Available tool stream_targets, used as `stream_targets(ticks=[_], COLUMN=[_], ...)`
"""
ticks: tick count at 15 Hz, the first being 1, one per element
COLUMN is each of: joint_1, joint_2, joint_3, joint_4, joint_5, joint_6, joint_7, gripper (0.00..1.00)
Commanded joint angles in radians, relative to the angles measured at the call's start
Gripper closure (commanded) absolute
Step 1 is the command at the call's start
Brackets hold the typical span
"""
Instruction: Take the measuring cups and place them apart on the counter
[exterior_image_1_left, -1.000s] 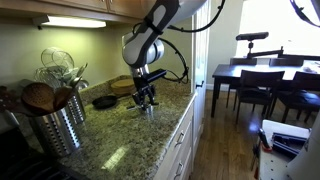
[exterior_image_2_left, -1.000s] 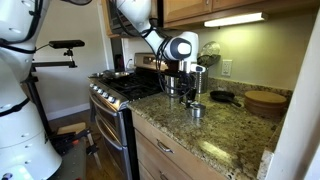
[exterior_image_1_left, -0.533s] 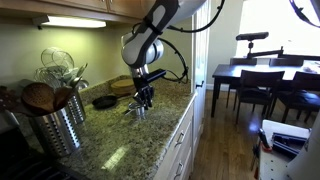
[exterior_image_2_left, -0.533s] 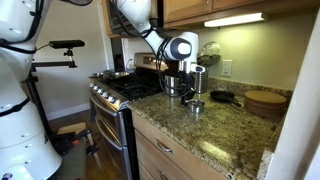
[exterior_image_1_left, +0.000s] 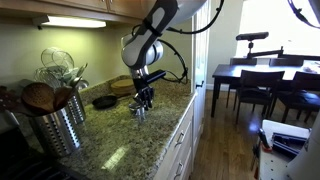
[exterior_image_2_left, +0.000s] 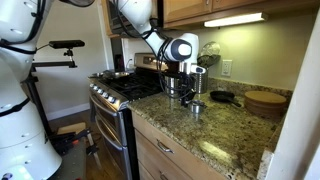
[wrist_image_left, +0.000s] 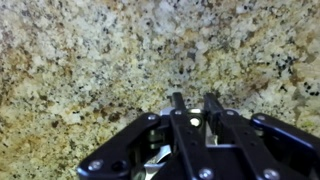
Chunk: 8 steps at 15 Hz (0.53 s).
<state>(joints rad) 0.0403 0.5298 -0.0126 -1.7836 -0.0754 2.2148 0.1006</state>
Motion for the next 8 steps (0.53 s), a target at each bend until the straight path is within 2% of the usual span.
stream_targets(ticks=[1,8], joint_1=[0.015,0.012], joint_2=[-0.016,-0.031], joint_3=[-0.024,-0.034], joint_4=[0.008,0.013], joint_5=[-0.031,-0.054], joint_6=[-0.022,-0.017], joint_7=[0.027,0.027], gripper=[0.83,0.85])
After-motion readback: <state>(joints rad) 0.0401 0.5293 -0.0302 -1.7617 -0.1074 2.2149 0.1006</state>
